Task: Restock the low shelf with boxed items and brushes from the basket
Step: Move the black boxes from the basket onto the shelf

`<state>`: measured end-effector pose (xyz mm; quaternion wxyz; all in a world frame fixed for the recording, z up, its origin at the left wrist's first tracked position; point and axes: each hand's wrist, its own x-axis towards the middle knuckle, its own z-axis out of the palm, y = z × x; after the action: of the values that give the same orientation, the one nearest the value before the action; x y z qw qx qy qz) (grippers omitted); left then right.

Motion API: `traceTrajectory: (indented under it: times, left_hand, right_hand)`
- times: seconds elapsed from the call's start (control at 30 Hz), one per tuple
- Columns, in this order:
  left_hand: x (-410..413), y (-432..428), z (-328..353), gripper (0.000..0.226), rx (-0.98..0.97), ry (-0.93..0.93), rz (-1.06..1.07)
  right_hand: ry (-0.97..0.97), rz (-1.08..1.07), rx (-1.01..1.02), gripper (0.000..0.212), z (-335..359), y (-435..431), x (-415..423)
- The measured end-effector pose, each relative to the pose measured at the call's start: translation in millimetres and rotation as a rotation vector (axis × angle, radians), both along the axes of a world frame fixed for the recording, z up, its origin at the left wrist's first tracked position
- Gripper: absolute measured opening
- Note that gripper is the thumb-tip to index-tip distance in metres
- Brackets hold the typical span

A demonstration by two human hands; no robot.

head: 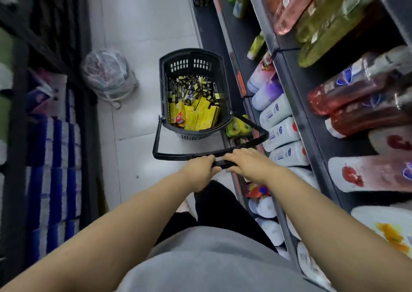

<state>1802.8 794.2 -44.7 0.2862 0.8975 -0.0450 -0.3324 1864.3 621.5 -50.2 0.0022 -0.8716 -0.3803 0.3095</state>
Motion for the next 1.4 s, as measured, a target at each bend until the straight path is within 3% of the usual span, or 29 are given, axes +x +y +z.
traceTrajectory:
  times: [0.47, 0.73, 0.9, 1.0, 1.13, 1.4]
  left_hand:
    - [262.6, 101.6, -4.6, 0.031, 0.038, 0.089, 0.004]
    - [382.3, 159.9, 2.0, 0.030, -0.037, 0.132, 0.037]
    - [468.8, 199.8, 21.7, 0.034, -0.119, 0.130, -0.022]
    - [529.8, 236.0, 41.7, 0.026, -0.223, 0.187, -0.070]
    - [598.2, 277.4, 66.8, 0.033, -0.266, 0.257, -0.060]
    - [660.1, 291.2, 71.5, 0.015, -0.333, 0.366, -0.112]
  right_hand:
    - [0.062, -0.064, 0.036, 0.041, -18.2, 101.8, 253.8]
    - [0.226, -0.113, 0.006, 0.035, 3.3, 162.8, 383.3]
    - [0.412, -0.304, -0.015, 0.022, 39.5, 204.9, 478.2]
    - [0.368, -0.444, 0.039, 0.029, 67.0, 236.2, 526.8]
    - [0.311, -0.672, 0.190, 0.031, 91.1, 271.1, 570.4]
    - [0.118, -0.902, 0.311, 0.035, 96.0, 275.8, 606.3]
